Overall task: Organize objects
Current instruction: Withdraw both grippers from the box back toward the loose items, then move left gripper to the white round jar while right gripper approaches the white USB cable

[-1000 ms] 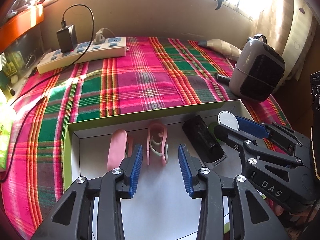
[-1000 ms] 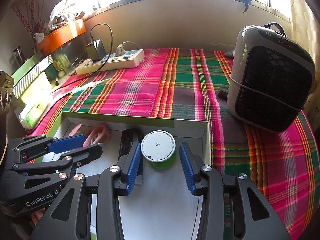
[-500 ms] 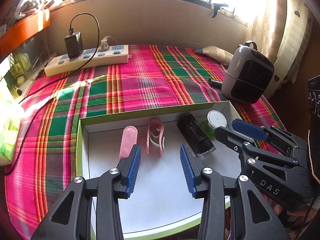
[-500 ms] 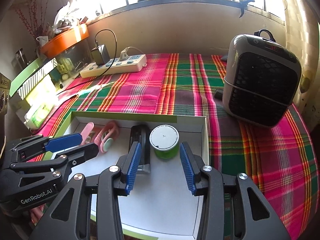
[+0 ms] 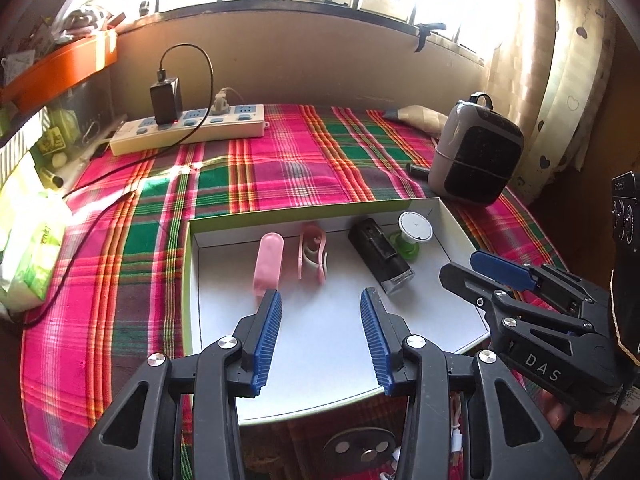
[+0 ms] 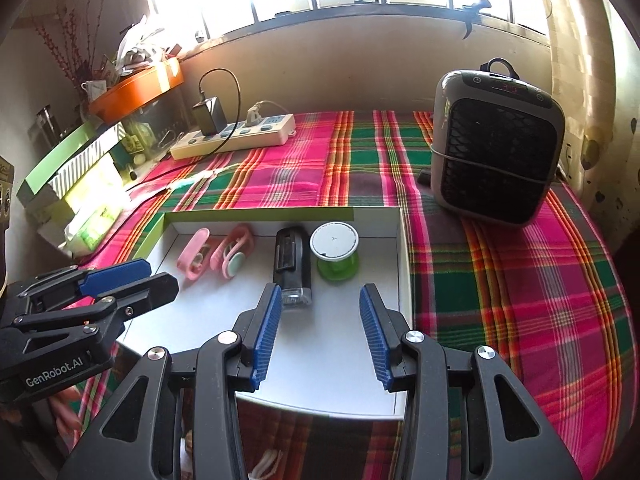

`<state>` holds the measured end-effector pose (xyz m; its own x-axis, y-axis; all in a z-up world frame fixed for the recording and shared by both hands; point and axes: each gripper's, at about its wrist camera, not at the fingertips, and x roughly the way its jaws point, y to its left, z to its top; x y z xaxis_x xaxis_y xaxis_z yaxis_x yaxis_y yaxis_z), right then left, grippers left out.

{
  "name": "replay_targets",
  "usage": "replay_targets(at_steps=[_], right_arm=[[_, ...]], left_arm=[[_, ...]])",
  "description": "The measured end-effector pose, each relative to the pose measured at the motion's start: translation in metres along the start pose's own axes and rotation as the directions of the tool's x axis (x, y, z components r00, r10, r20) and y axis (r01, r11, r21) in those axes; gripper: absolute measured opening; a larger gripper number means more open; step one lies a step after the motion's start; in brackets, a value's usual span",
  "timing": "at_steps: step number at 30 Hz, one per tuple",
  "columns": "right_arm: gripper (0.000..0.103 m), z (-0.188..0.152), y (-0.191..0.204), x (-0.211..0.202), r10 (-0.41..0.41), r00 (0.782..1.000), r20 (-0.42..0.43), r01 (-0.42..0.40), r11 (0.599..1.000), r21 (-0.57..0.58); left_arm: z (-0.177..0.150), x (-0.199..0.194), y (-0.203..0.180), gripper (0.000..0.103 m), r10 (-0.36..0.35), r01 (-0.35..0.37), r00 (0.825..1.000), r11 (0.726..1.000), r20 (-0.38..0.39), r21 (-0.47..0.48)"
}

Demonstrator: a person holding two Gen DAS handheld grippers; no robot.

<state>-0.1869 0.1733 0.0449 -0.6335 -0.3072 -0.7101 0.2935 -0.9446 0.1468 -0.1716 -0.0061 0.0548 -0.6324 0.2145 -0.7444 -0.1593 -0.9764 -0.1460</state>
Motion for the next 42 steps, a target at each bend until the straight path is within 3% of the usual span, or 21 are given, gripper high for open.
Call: replay_targets(at_steps=[21, 25, 32, 38, 42], right_arm=[[0.043, -0.049, 0.013, -0.035, 0.029, 1.0, -0.003, -0.029, 1.0, -0.007], [0.05, -0.058, 0.016, -0.041, 0.038, 0.999, -0.004, -0.038, 0.999, -0.009], [0.051, -0.076, 0.025, -0.049, 0.052, 0.998, -0.023, -0.053, 0.998, -0.024], [0.06, -0.092, 0.034, -0.046, 0.067, 0.997, -0.047, -0.069, 0.997, -0.039], [0.06, -0.098, 0.039, -0.044, 0.069, 0.996, -0.059, -0.071, 0.996, -0.048]], left_arm=[[-0.051, -0.046, 0.011, 0.04, -0.019, 0.02, 0.999, 0.999, 0.041, -0.034], [-0.063, -0.055, 0.009, 0.04, -0.031, 0.032, 0.998, 0.999, 0.046, -0.018], [-0.087, -0.066, 0.003, 0.04, -0.076, 0.075, 0.996, 0.997, 0.037, 0.003], [-0.106, -0.064, 0.008, 0.04, -0.081, 0.082, 0.997, 0.996, 0.008, -0.027], [-0.112, -0.067, 0.009, 0.04, -0.086, 0.086, 0.996, 0.996, 0.008, -0.036]])
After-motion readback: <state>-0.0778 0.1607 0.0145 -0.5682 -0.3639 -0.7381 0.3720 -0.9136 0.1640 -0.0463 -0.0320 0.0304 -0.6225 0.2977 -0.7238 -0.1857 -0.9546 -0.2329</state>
